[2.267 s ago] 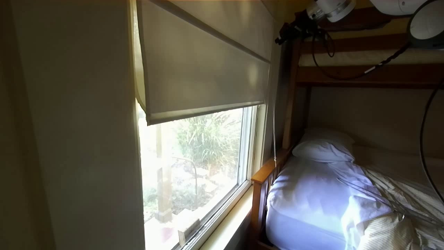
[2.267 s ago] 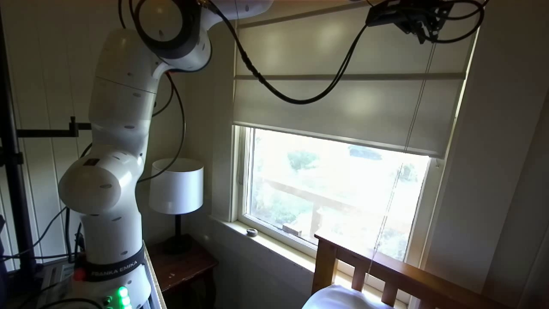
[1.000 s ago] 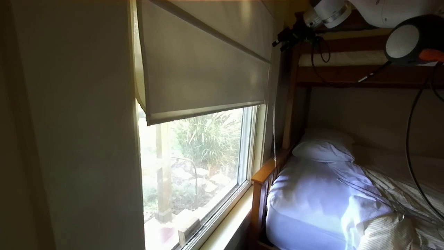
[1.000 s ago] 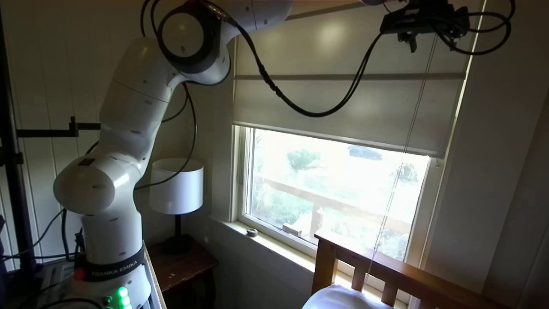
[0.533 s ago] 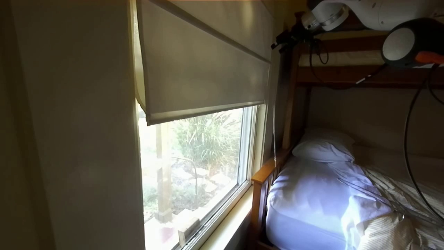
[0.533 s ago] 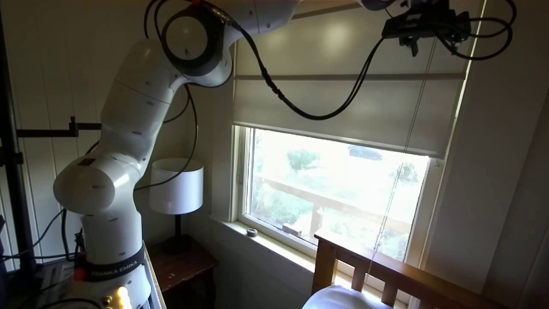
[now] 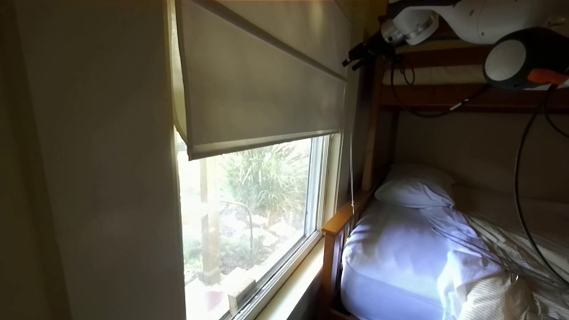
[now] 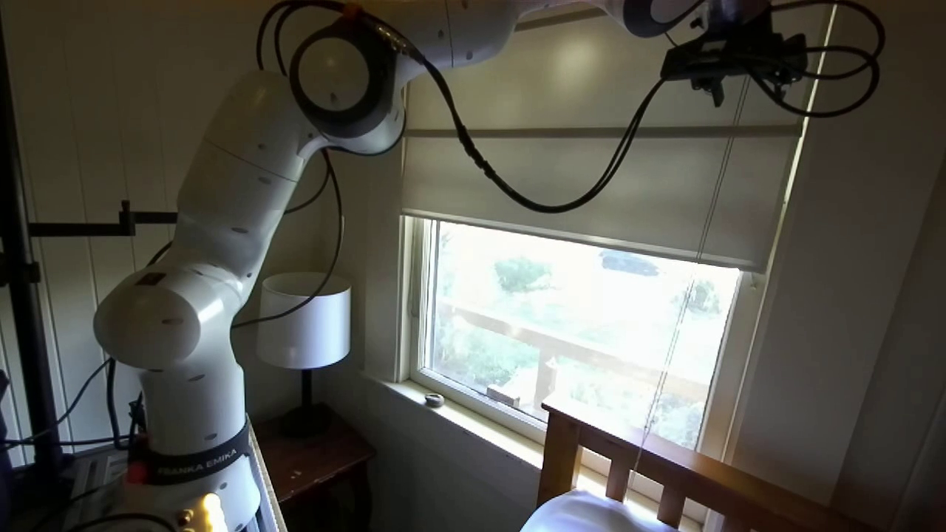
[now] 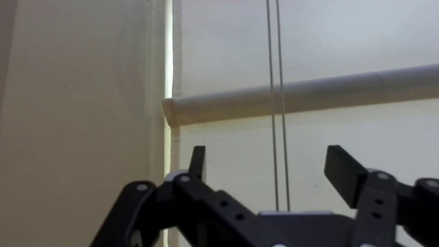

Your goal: Close the blinds.

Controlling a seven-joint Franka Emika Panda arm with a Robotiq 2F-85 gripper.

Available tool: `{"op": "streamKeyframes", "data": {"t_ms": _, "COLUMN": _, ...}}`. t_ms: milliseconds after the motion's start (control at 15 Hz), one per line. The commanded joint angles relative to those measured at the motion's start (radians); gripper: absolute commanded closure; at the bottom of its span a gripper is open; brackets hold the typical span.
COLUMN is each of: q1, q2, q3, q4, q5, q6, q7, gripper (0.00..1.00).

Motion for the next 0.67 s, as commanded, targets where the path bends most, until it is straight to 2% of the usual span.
{"op": "streamKeyframes", "data": {"t_ms": 0, "q1": 0.003, "q2": 0.022, "q3": 0.005, "q4": 0.032, "q5": 0.002, "q6": 0.019, "q7": -0.002, "gripper": 0.41}}
{"op": "streamKeyframes", "data": {"t_ms": 467, "q1": 0.008, "q2": 0.009, "q3": -0.005, "q4": 0.016, "q5": -0.012, "q6": 0.002, "q7": 0.036, "gripper": 0.91}}
{"op": "streamKeyframes", "data": {"t_ms": 600, "q1": 0.009, "q2": 0.008, "q3": -0.008, "q4": 0.015, "q5": -0.015, "q6": -0.001, "q7": 0.047, "gripper": 1.00}}
